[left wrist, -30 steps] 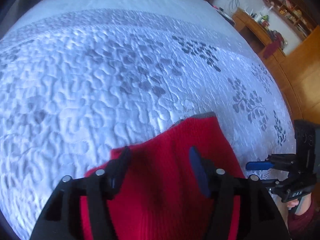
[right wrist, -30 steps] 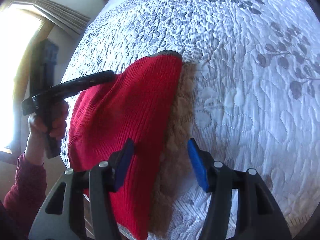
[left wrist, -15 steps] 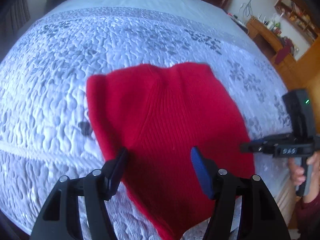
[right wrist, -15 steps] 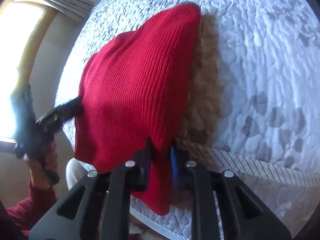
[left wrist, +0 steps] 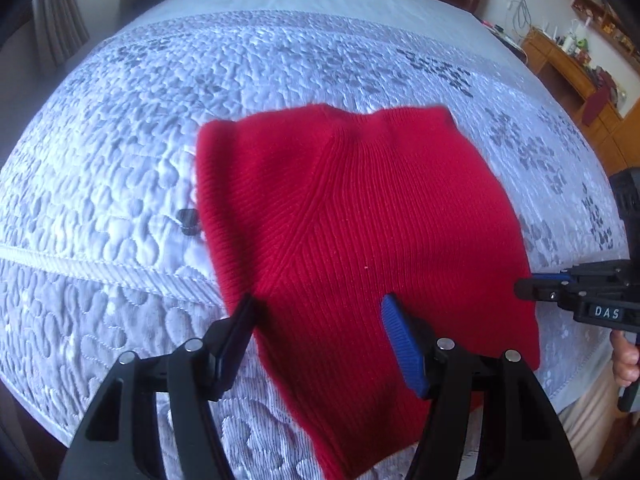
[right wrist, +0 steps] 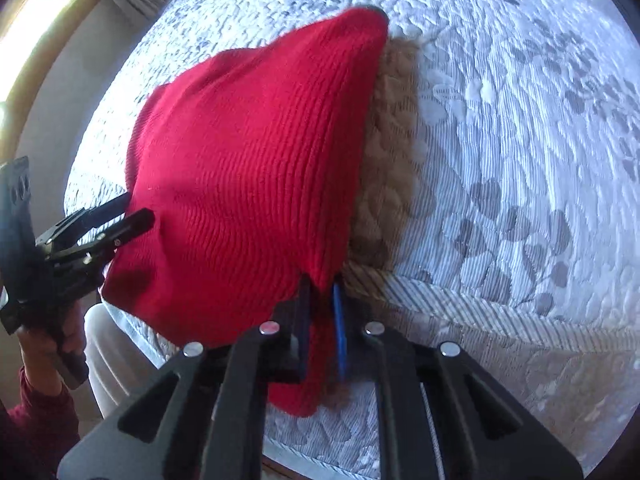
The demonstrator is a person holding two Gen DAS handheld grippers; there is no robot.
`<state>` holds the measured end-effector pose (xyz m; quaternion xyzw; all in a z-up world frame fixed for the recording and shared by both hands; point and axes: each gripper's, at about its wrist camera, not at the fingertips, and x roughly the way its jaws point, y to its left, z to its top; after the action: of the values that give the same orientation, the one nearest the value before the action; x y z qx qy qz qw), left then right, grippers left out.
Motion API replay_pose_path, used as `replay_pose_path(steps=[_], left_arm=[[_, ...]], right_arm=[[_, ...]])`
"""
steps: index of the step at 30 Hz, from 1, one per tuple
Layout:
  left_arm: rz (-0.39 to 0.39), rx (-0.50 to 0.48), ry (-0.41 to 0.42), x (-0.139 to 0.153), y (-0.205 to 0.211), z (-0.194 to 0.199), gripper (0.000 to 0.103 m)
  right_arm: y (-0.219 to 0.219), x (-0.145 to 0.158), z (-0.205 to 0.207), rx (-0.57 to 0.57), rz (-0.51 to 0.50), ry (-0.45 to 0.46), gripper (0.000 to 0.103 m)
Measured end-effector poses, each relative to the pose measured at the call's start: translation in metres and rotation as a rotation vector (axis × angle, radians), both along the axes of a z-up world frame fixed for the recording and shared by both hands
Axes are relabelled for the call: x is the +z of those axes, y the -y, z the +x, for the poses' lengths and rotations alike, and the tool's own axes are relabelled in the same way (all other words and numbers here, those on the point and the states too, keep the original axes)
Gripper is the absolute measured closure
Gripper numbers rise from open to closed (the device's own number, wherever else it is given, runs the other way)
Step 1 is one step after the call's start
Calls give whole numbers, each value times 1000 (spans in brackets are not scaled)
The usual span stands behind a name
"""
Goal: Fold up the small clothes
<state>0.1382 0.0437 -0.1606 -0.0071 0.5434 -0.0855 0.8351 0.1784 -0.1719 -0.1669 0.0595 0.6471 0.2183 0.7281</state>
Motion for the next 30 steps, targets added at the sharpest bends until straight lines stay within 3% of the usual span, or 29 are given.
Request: replay_pose_path(steps=[5, 11, 15, 19, 30], left_arm=[[-22, 33, 60, 30, -2, -7, 36], [-37, 47, 99, 47, -2, -9, 32], [-44, 54, 112, 50, -4, -5, 30], [-46, 68, 116, 49, -12, 2, 25], [-45, 111, 87, 28, -42, 22, 18]], right_arm=[[5, 20, 2, -11, 6, 39, 84], [6, 37, 16, -41, 1, 84, 64], [0, 40, 30, -58, -9, 101, 61], [-9, 35, 43, -72, -13, 108, 47], [-22, 7, 57, -75, -16, 67, 43]])
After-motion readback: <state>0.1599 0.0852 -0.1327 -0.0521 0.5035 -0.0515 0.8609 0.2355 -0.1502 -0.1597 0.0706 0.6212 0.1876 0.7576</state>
